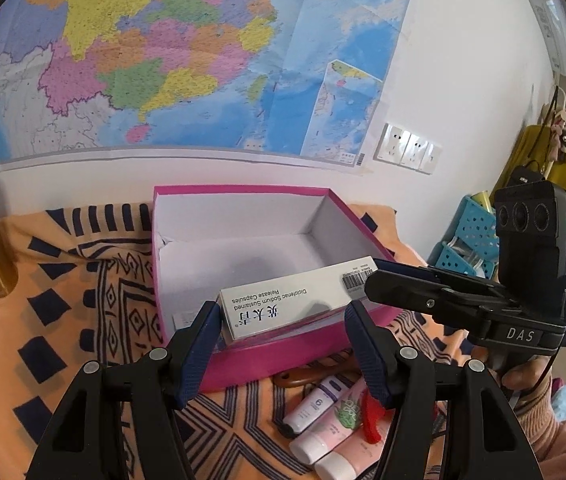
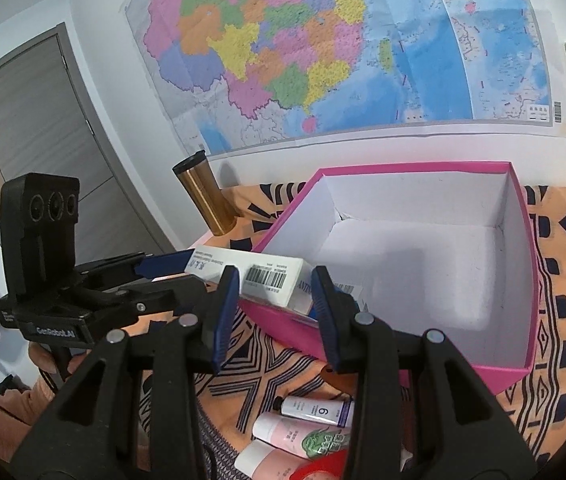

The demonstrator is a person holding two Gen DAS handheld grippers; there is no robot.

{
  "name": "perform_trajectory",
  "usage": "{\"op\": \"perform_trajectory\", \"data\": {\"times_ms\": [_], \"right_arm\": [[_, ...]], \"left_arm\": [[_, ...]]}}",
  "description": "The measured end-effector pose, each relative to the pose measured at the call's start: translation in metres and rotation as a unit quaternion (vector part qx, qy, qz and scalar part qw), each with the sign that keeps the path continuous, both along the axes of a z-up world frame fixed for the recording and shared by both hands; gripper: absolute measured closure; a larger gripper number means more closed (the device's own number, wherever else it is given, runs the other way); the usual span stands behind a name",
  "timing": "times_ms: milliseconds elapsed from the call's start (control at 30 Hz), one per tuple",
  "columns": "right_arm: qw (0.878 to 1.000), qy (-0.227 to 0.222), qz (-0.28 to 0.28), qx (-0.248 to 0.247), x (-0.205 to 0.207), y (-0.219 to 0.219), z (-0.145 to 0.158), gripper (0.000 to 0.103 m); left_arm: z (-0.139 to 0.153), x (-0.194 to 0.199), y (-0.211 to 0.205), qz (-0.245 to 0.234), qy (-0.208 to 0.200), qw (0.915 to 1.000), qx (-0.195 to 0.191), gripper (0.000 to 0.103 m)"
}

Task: Organize rigid objects
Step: 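Lift the capsule box and carry it over the magenta box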

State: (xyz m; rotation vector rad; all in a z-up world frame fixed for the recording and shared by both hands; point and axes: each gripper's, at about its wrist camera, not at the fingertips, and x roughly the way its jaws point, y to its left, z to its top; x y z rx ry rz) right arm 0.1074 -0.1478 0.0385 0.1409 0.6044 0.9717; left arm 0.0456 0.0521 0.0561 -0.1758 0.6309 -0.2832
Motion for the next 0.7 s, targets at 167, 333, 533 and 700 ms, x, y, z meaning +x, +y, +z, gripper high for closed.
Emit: {"op": "perform_trajectory", "data": {"times_ms": [167,333,533,700], "right_arm": [[1.0,0.012,0.001,0.001,0.007,0.004,-0.005,0.062],[1.0,0.021,-0.002,-0.004,0.013,0.008,-0.01,0.062],[0.999,0.031,-0.003,-0.008,0.019,0.013,-0.014,0.062],[0.999,0.04,-0.002,-0.011,0.024,0.016,-0.019,0.062]], "left_arm": [[-0.003,0.006,0.003,0.004,0.006,1.0,0.003,0.038],[-0.008,0.014,0.007,0.004,0.018,0.9998,-0.009,0.038],[-0.012,0.018,0.009,0.006,0.025,0.9996,-0.009,0.038],[-0.013,0.021,0.009,0.007,0.029,0.9995,-0.007,0.038]]}}
